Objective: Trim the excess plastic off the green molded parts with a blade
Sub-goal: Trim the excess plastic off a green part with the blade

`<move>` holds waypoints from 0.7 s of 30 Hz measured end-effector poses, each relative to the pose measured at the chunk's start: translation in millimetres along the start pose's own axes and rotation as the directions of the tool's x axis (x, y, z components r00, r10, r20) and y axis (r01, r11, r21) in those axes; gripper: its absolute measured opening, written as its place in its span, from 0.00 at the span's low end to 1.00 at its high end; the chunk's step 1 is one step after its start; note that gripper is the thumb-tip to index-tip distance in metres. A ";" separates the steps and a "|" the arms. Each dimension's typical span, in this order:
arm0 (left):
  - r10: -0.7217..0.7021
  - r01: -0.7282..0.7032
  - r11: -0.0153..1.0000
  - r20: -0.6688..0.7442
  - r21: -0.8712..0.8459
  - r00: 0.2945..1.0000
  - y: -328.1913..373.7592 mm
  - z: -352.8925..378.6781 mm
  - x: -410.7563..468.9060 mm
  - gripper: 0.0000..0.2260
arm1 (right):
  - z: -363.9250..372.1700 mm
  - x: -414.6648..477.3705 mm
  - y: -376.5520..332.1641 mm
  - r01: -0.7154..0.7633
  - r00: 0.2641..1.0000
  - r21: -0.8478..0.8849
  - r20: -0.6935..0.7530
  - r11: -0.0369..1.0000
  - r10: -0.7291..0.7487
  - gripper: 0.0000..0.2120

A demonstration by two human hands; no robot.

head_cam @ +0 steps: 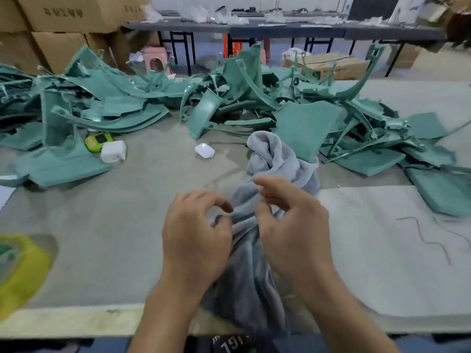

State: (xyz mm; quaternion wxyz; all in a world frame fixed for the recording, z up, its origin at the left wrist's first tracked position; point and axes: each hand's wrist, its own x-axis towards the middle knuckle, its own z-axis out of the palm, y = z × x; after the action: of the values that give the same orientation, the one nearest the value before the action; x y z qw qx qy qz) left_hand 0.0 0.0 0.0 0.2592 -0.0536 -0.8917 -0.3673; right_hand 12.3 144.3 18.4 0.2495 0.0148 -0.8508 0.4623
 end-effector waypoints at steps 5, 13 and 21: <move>-0.119 0.116 0.992 0.076 0.045 0.990 -20.0 17.2 68.2 0.09 | 33.6 65.4 4.0 -0.053 0.964 -0.138 0.250 0.989 0.087 0.21; -0.187 0.187 0.982 0.010 0.020 0.982 -61.7 70.7 154.7 0.08 | 65.4 113.3 31.2 0.501 0.757 -0.501 0.649 0.706 -0.076 0.19; 0.173 -0.150 0.970 -0.113 0.189 0.978 -76.3 87.6 136.3 0.13 | 18.0 121.5 50.3 0.166 0.984 -0.661 0.165 0.732 -0.074 0.38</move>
State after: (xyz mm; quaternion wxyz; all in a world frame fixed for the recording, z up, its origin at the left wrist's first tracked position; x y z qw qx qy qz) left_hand -176.1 -8.4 -31.7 0.3491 -0.0788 -0.8951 -0.2658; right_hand -114.3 183.8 24.4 0.2124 0.0082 -0.9714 0.1055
